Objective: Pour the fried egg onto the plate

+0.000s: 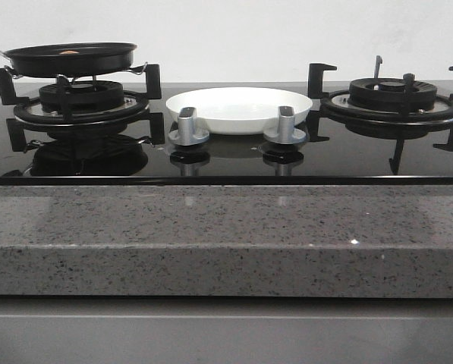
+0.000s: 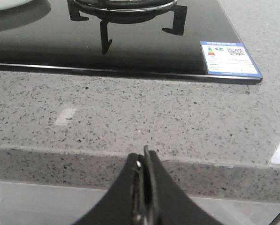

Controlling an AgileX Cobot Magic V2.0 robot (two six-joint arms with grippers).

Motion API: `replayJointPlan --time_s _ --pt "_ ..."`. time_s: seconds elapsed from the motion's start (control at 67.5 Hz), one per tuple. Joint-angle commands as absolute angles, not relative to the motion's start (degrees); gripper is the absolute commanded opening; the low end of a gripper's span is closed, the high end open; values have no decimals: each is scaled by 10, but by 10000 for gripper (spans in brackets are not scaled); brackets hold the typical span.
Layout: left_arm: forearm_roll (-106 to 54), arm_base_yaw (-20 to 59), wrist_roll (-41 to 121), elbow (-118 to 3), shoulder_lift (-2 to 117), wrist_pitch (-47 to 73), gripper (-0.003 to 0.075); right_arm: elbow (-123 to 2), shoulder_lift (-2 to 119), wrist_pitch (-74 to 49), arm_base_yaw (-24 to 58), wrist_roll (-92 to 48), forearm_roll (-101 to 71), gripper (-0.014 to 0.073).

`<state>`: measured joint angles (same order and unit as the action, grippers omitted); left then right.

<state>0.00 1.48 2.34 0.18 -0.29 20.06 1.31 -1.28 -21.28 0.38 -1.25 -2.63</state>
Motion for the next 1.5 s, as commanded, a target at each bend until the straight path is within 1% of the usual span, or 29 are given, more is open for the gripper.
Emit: replayJointPlan --time_s 0.0,1.481 --pt "-3 19 22 7 -12 159 -20 11 -17 -194 4 -12 -16 -60" --pt "9 19 22 7 -12 159 -20 11 -17 -191 4 -12 8 -60"
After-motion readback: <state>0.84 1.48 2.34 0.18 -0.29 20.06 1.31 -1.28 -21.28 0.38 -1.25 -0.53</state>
